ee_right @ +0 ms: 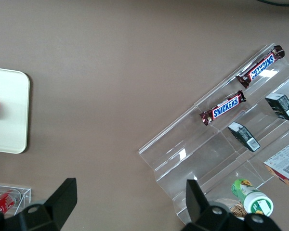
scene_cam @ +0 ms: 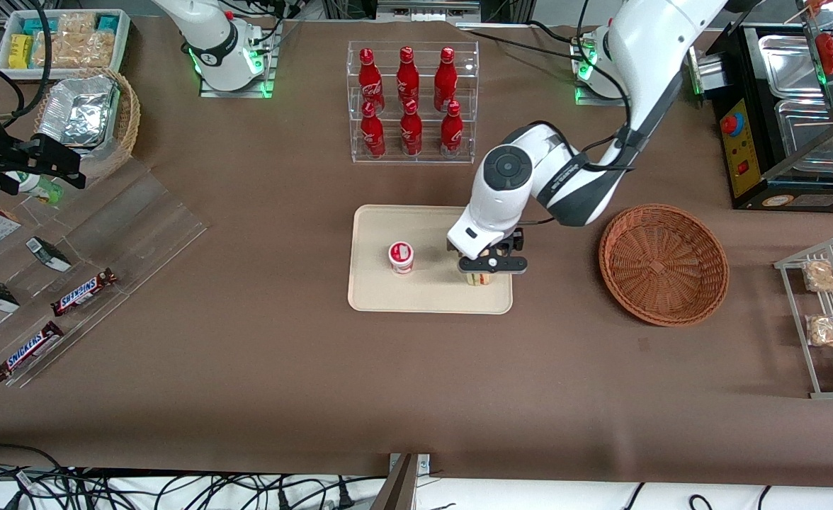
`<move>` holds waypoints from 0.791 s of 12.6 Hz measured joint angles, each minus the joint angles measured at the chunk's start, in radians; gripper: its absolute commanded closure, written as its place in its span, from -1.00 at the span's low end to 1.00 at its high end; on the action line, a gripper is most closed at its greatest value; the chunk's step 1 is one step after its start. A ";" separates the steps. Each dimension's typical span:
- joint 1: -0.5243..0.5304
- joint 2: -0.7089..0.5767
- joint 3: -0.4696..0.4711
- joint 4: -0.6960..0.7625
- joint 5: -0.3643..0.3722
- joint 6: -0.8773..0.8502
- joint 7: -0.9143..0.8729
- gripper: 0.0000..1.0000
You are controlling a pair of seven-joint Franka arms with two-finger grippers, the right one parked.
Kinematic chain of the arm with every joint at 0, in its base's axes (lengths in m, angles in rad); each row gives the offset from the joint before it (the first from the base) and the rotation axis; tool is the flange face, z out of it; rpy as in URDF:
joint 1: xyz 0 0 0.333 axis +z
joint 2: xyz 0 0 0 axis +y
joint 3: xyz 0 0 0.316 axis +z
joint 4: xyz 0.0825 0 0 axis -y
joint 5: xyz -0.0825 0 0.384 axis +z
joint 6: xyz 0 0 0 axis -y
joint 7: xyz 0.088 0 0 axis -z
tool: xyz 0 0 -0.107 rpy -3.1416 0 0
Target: Place sandwich from basket to tray
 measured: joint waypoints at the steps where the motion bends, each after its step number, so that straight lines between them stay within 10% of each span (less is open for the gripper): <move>1: 0.016 -0.024 0.000 0.010 0.000 -0.032 -0.004 -1.00; 10: 0.198 -0.164 0.001 0.158 -0.054 -0.268 -0.012 -1.00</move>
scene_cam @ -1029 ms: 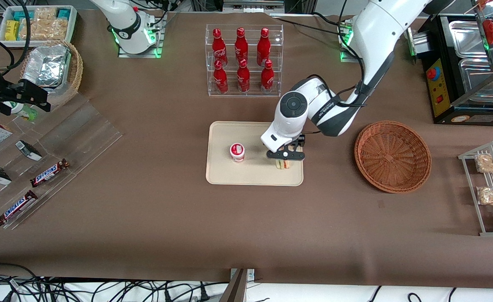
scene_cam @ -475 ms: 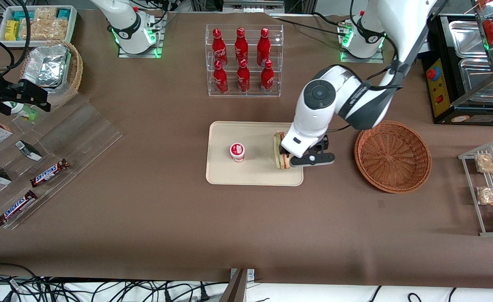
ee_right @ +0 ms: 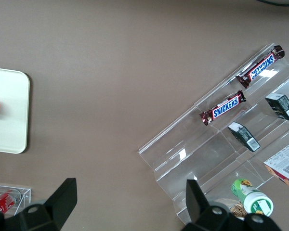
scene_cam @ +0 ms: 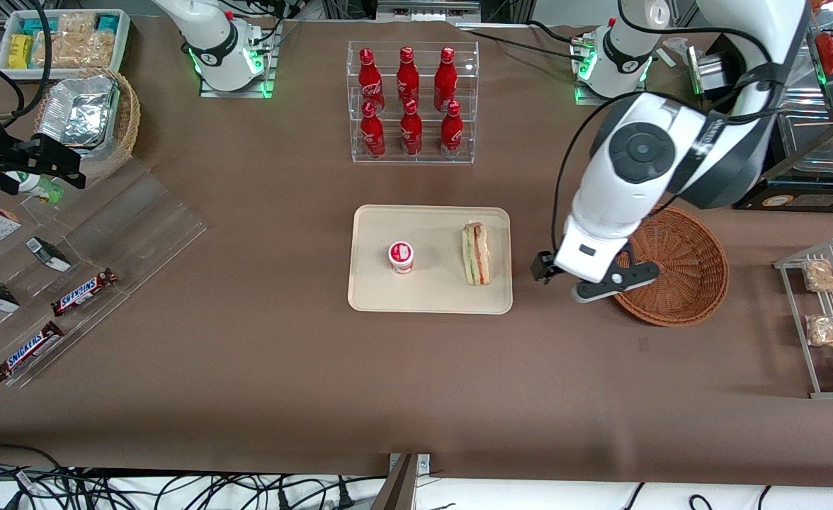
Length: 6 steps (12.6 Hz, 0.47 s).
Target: Place sandwich from basket to tray
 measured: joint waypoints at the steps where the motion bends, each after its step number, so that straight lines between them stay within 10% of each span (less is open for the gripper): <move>1: 0.019 -0.014 -0.001 0.000 -0.002 -0.010 0.000 -1.00; 6: 0.111 -0.081 -0.001 0.001 -0.073 -0.070 0.107 -1.00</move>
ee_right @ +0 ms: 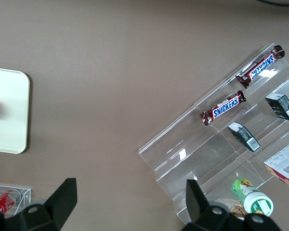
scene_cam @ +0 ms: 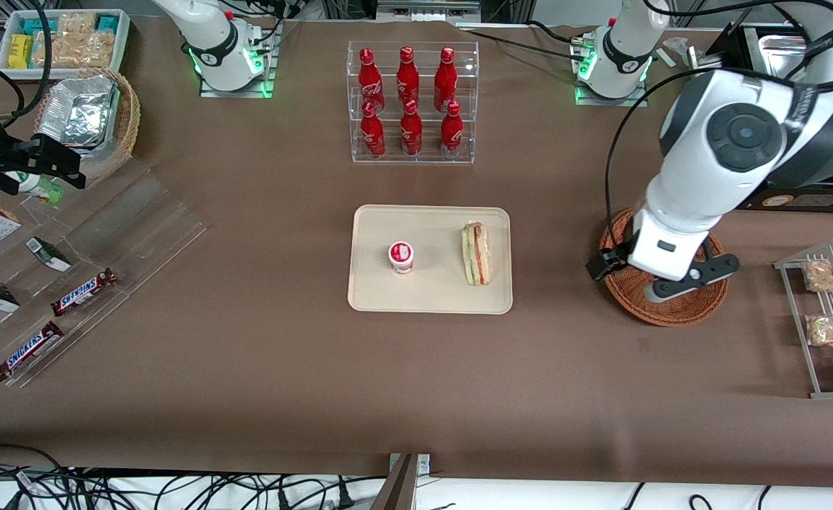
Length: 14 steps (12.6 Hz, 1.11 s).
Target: Place sandwich from basket to tray
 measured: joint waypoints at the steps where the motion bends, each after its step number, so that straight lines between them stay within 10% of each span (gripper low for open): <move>1: 0.013 -0.015 0.001 0.000 -0.017 -0.010 0.027 -1.00; 14: -0.036 -0.245 0.348 0.000 -0.241 -0.318 0.705 -1.00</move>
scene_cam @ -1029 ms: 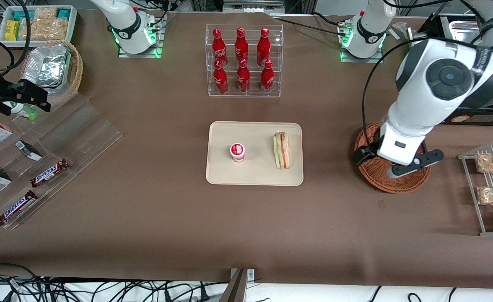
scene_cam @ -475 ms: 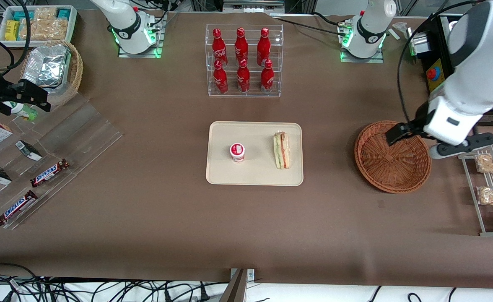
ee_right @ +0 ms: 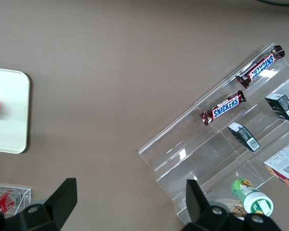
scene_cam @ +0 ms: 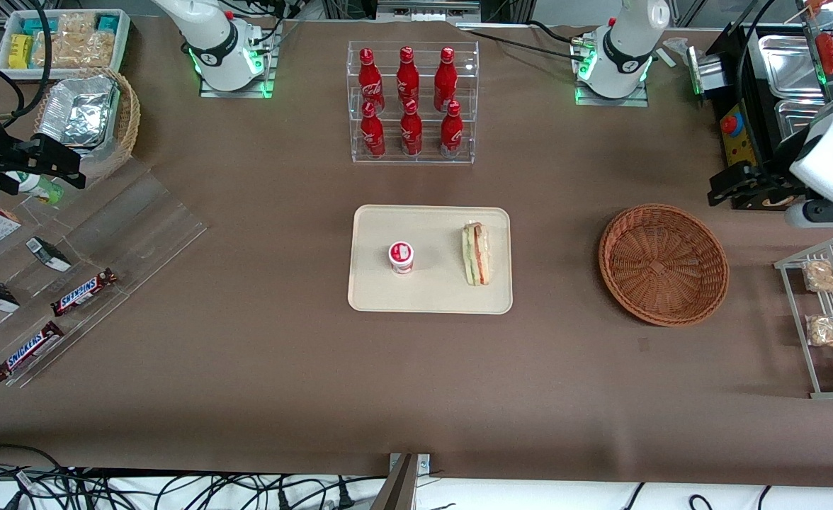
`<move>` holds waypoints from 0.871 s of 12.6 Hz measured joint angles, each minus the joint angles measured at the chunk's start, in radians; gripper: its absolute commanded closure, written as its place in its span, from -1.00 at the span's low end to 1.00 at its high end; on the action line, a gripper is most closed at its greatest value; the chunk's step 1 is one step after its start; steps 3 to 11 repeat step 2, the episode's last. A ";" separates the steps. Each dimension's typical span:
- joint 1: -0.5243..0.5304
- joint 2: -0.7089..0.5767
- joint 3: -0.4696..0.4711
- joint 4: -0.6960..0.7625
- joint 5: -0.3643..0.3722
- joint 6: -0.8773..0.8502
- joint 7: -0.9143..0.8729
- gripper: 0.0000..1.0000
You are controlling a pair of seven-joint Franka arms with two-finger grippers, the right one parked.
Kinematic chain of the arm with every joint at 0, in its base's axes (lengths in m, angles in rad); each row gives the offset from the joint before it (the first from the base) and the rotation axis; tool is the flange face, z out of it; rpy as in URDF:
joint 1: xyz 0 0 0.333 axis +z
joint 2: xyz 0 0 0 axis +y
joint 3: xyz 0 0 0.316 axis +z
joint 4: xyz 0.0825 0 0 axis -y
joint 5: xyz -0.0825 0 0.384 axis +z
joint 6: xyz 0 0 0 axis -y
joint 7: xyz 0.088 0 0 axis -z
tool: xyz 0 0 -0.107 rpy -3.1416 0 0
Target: Place sandwich from basket to tray
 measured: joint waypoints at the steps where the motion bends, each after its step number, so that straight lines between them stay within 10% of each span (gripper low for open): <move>1: -0.004 -0.003 0.009 0.000 0.000 -0.003 0.024 -1.00; 11: -0.008 -0.004 0.012 0.000 0.000 -0.004 0.035 -1.00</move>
